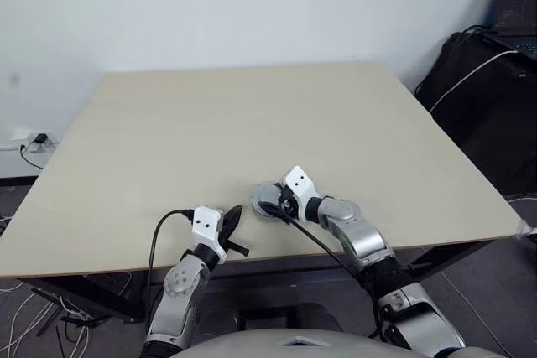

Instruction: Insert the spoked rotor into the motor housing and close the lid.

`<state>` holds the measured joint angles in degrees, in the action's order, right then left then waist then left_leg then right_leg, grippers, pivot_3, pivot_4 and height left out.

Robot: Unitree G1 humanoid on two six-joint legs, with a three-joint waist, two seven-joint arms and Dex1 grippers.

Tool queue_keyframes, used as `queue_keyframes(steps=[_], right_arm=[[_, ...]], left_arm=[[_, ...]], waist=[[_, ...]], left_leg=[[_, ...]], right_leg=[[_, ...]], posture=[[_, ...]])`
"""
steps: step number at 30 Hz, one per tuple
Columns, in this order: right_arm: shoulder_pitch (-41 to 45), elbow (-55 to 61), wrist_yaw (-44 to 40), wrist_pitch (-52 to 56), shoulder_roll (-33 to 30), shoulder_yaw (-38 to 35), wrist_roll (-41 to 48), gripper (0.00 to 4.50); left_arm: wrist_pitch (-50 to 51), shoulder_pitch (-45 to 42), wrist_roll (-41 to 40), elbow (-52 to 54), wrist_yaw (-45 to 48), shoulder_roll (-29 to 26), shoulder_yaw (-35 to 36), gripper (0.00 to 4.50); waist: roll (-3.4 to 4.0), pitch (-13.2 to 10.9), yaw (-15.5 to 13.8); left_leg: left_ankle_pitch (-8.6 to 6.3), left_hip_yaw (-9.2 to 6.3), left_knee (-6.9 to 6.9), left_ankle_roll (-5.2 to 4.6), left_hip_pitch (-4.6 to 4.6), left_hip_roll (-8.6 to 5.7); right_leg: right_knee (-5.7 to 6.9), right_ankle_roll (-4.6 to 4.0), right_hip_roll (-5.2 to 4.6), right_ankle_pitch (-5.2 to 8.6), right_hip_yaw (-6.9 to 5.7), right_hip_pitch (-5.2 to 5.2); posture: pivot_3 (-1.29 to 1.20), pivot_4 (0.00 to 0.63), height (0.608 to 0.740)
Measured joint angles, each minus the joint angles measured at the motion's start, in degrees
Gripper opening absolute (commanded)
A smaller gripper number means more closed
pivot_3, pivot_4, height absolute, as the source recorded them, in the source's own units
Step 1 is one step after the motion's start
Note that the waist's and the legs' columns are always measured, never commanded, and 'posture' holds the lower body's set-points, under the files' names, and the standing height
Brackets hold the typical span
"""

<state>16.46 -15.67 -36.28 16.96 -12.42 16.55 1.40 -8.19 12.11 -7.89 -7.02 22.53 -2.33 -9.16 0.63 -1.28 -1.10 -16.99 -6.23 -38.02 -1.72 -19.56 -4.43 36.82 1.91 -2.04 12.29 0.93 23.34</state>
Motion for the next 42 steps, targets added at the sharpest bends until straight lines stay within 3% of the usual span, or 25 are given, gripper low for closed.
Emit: queue_keyframes(steps=[24,34,42], right_arm=[[0.98,2.53,-0.63,4.71,-2.56,2.87,-1.1,3.27],[0.44,2.41,0.96,4.57,-1.94,3.42,-1.19,3.27],[-0.45,3.34,1.72,4.56,-1.27,3.38,-1.33,3.27]], left_arm=[[-0.07,0.25,0.91,-0.15,-0.62,-0.27,-0.3,0.0],[1.79,-11.43,3.01,-6.59,0.98,-3.48,-0.43,0.0],[12.33,-21.53,0.16,-9.43,5.51,-2.85,-0.44,0.0]], waist=[[0.07,0.18,-0.59],[0.02,0.15,-0.46],[-0.03,0.14,0.07]], left_leg=[[-0.05,-0.01,0.01,-0.08,0.23,-0.02],[-0.07,-0.03,0.09,-0.09,0.86,-0.02],[-0.07,-0.06,0.1,-0.08,0.82,-0.02]], right_leg=[[-0.08,0.04,-0.04,0.03,-0.03,-0.08],[-0.1,0.1,-0.01,0.11,-0.07,-0.69],[-0.1,0.1,-0.01,0.11,-0.06,-0.75]], posture=[[0.0,0.0,0.74],[0.0,0.0,0.74],[0.0,0.0,0.74]])
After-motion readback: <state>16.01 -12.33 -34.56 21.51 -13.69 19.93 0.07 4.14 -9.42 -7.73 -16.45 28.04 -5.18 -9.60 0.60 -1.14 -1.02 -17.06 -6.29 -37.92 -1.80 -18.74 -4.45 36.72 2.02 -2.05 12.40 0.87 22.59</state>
